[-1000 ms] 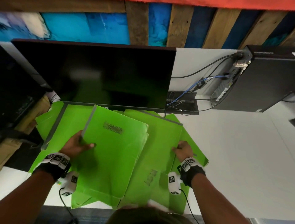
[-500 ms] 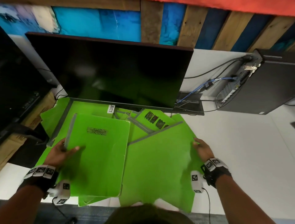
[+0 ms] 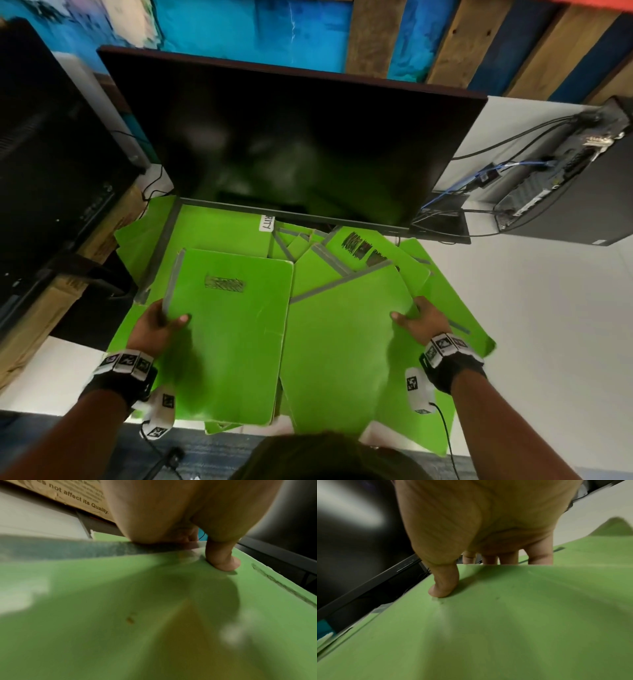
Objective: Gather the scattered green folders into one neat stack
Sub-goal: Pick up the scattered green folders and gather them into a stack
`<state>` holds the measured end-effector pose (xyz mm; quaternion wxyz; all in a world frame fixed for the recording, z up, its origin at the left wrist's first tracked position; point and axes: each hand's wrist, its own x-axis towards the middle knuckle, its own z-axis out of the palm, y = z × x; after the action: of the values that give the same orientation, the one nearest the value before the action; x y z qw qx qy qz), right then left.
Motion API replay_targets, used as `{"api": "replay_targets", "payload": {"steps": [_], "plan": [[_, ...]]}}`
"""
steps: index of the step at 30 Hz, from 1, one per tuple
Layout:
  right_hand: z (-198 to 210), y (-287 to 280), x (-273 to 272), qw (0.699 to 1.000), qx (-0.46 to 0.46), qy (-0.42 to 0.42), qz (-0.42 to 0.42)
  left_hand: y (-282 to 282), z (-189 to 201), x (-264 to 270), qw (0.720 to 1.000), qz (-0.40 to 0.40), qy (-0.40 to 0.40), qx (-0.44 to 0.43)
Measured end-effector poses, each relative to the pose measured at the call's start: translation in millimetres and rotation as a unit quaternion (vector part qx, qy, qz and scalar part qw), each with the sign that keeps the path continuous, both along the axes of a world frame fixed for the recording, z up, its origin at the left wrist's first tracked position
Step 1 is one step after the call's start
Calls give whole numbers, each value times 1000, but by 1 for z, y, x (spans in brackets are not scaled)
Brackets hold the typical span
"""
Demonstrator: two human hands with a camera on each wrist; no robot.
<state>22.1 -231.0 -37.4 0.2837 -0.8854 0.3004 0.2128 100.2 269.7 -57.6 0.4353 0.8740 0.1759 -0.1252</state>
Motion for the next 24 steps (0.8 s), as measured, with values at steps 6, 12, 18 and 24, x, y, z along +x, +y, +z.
{"api": "replay_targets", "payload": {"steps": [6,12,18,24], "plan": [[13,-35,-31,986,72,-127,-80,1,7,14,998,-20,-36,-47],[136,-60,-19,951,105,-292,-17,-7,26,32,996,-30,-47,-63],[244,-63,-10,953,23,-286,97,-11,53,37,992,-44,-87,-82],[307,-31,8,920,54,-341,186,-19,77,28,990,19,-116,-77]]}}
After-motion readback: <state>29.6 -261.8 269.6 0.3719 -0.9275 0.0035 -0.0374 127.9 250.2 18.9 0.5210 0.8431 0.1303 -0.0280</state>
